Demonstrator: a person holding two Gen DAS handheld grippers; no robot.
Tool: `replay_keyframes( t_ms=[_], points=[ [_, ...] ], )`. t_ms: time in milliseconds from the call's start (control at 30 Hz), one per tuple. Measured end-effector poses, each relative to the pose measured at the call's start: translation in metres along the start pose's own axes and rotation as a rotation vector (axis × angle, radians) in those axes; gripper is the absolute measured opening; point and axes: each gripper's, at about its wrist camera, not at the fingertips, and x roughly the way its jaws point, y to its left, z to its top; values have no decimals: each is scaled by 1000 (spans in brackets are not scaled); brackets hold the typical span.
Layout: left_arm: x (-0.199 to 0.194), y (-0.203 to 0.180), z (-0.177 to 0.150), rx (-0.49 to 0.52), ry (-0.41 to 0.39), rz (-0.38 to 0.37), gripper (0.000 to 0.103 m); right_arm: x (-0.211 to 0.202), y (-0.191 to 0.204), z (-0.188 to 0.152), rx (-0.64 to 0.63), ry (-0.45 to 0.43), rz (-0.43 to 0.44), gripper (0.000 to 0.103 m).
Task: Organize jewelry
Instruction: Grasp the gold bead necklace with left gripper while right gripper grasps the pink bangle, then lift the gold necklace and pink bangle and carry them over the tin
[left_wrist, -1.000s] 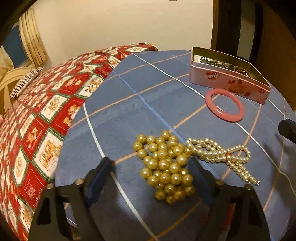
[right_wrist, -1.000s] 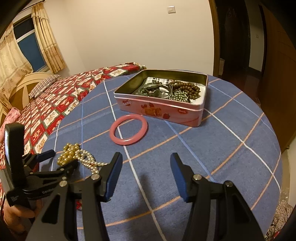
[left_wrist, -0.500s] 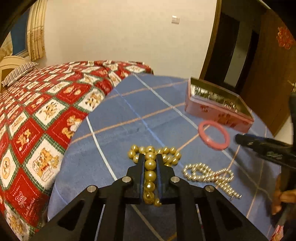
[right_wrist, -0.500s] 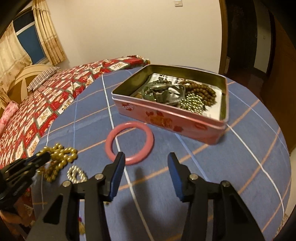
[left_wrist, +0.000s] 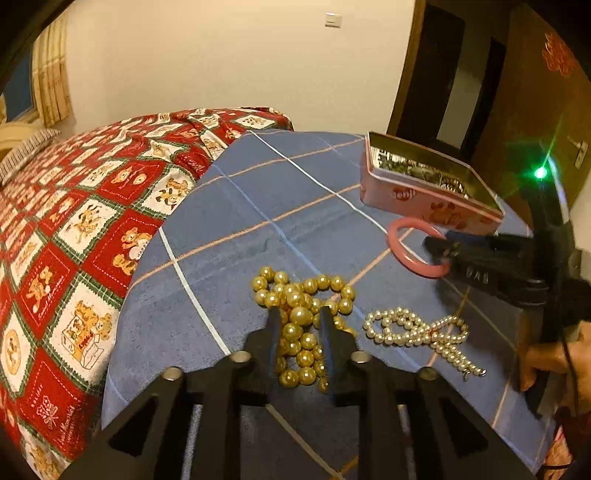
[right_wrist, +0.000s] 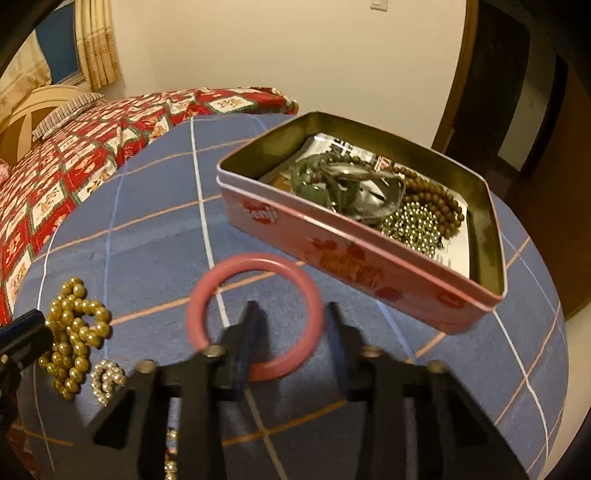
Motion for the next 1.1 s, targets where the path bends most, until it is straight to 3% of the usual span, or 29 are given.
replay_keyframes(
  t_ms=[100, 233, 267, 300, 333, 367, 500, 700, 1100],
  points=[
    [5, -7, -1, 24, 13, 18, 70, -3, -3, -3, -7, -1, 17, 13],
    [14, -9, -3, 24, 13, 74, 70, -13, -14, -7, 46, -17, 63, 12],
    [15, -7, -2, 7, 4, 64, 69, -17, -17, -8, 60, -26, 74, 12],
    [15, -6, -2, -8, -5, 53, 53, -22, -20, -9, 76, -37, 90, 12],
    [16, -2, -1, -32, -16, 5, 23, -26, -23, -9, 90, -46, 98, 12],
    [19, 3, 0, -74, -4, -36, 10, -33, -28, -10, 108, -59, 105, 12],
    [23, 16, -1, -173, -9, -93, 10, -51, -35, -10, 144, -100, 124, 12],
    [-2, 9, 0, -155, -92, -113, 10, -66, -41, -12, 184, -136, 137, 12],
    [-59, -9, 33, -87, -257, -170, 10, -100, -56, -11, 238, -227, 124, 12]
  ],
)
